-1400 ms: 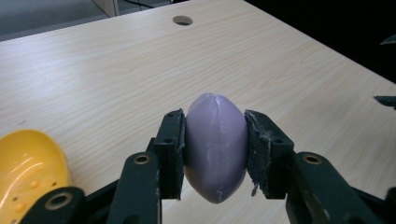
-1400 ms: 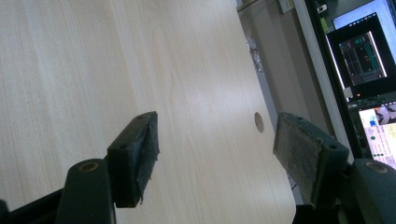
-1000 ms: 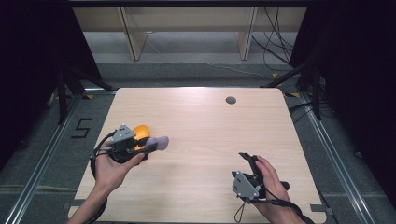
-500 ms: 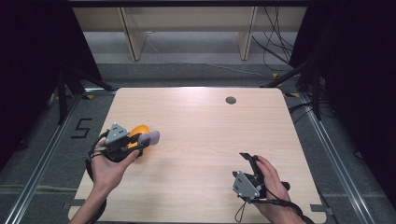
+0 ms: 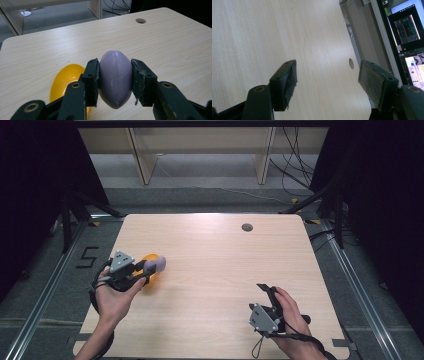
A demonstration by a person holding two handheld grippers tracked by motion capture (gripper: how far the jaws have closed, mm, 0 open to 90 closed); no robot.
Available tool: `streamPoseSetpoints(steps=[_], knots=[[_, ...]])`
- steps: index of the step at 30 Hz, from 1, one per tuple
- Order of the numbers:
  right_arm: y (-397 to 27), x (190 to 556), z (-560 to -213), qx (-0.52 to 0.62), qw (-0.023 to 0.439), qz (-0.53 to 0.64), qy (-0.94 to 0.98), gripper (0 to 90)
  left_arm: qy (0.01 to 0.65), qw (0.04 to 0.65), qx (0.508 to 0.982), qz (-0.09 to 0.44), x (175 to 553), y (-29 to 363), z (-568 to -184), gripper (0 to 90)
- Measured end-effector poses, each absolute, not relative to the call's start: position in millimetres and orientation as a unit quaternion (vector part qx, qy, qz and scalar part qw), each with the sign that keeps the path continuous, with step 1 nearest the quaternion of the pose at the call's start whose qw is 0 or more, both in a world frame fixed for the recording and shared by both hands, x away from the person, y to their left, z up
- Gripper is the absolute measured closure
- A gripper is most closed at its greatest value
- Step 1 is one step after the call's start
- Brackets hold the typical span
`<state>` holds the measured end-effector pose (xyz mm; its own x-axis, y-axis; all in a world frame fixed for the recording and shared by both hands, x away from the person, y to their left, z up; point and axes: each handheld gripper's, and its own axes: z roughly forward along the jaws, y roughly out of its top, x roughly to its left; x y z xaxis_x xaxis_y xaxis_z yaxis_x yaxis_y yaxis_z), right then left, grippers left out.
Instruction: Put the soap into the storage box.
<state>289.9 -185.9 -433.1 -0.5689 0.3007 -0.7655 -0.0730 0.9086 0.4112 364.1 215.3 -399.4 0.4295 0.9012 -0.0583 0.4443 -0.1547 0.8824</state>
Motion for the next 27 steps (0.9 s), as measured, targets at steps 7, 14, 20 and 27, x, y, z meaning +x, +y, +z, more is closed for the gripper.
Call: streamPoseSetpoints(steps=[7, 14, 20, 27], knots=[[-186, 289, -433, 0.071, 0.457, 0.204, 0.863, 31.9, 0.493, 0.435, 0.697, 0.286, 375, 222, -406, 59.0], [-186, 291, -433, 0.061, 0.456, 0.203, 0.864, 31.9, 0.527, 0.407, 0.678, 0.31, 391, 229, -421, 58.9], [-186, 290, -435, 0.066, 0.457, 0.202, 0.864, 31.9, 0.531, 0.4, 0.678, 0.314, 404, 226, -435, 58.9], [-186, 289, -436, 0.078, 0.455, 0.209, 0.862, 31.9, 0.543, 0.396, 0.672, 0.311, 410, 224, -446, 58.9]])
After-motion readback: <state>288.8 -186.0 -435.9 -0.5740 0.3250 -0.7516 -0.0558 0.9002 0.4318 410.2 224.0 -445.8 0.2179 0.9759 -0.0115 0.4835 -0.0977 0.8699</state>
